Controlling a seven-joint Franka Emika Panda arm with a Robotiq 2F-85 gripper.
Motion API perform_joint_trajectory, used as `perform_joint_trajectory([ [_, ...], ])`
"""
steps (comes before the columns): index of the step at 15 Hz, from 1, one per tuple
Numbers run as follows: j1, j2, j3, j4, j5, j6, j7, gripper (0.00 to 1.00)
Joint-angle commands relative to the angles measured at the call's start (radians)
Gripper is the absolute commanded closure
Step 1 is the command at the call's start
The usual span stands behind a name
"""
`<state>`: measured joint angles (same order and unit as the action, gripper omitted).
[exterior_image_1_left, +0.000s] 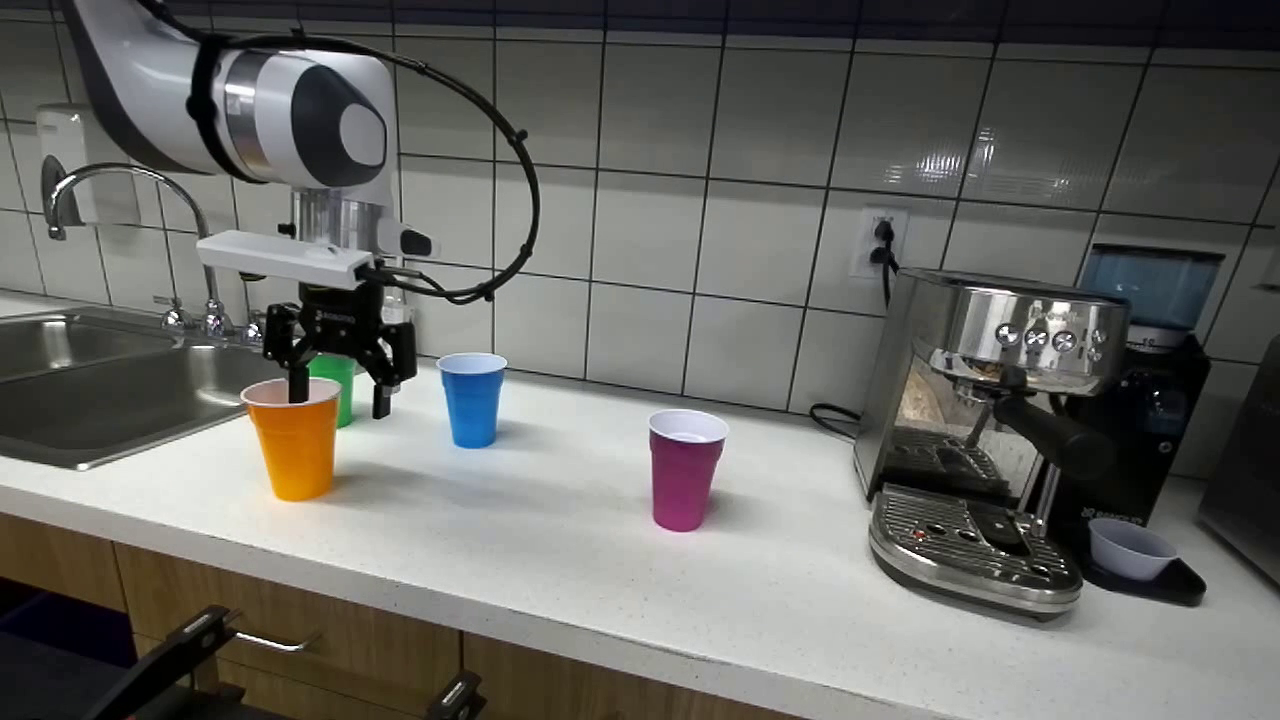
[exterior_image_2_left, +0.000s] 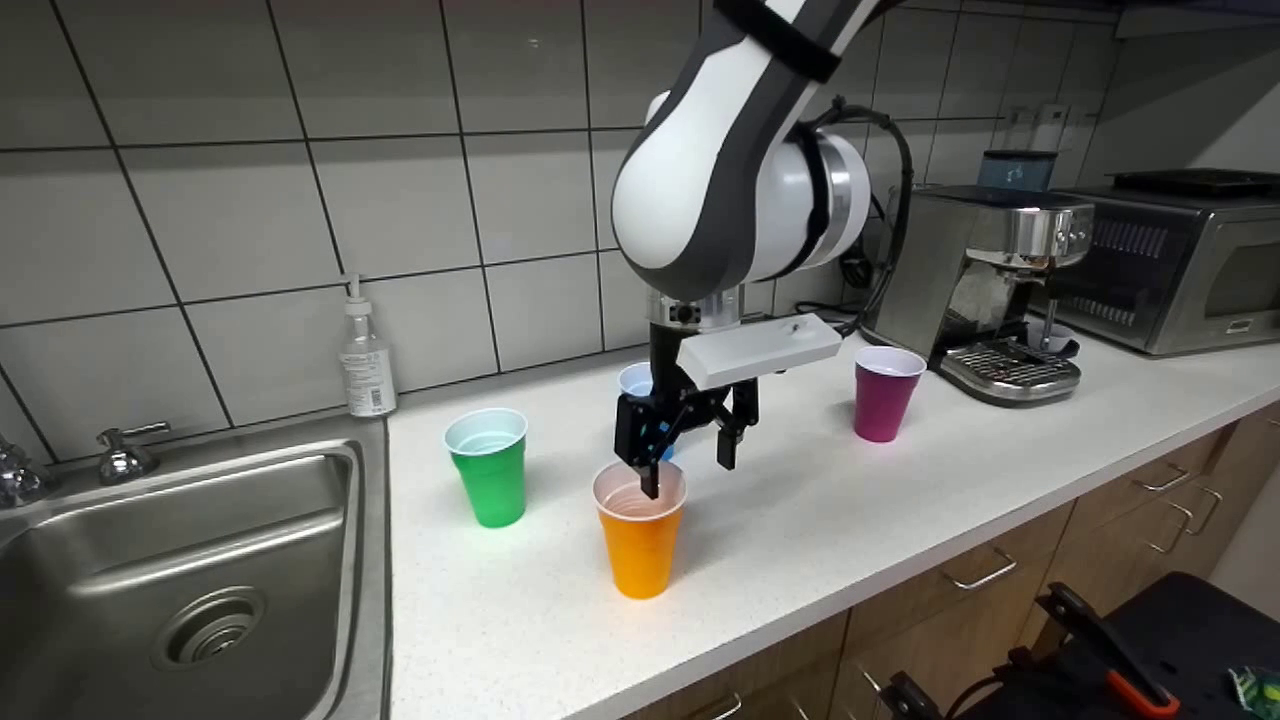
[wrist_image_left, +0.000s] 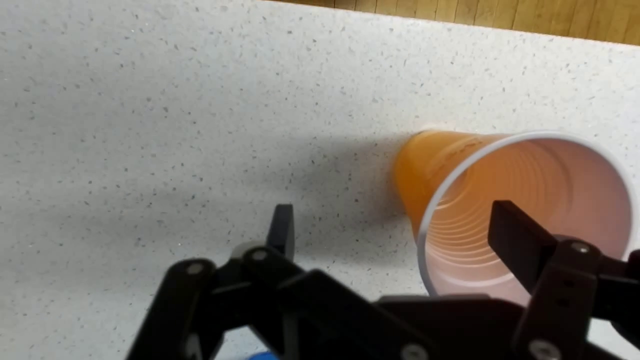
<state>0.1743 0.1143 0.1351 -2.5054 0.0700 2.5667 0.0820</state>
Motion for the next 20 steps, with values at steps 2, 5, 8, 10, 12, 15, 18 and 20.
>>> perform_joint_trajectory([
  [2, -0.002, 0.009, 0.005, 0.018, -0.017, 0.004, 0.024, 0.07],
  [5, -0.002, 0.003, 0.006, 0.020, -0.014, 0.007, 0.020, 0.33],
  [8, -0.002, 0.001, 0.007, 0.022, -0.011, 0.010, 0.017, 0.56],
  [10, -0.003, -0.001, 0.007, 0.022, -0.010, 0.013, 0.017, 0.72],
  [12, -0.003, -0.002, 0.007, 0.021, -0.010, 0.015, 0.017, 0.87],
  [15, -0.003, -0.004, 0.006, 0.017, -0.011, 0.018, 0.016, 1.00],
  [18, -0.004, -0.009, 0.008, 0.017, -0.005, 0.018, 0.010, 0.99],
  [20, -0.006, -0.018, 0.011, 0.013, 0.008, 0.014, -0.001, 0.99],
])
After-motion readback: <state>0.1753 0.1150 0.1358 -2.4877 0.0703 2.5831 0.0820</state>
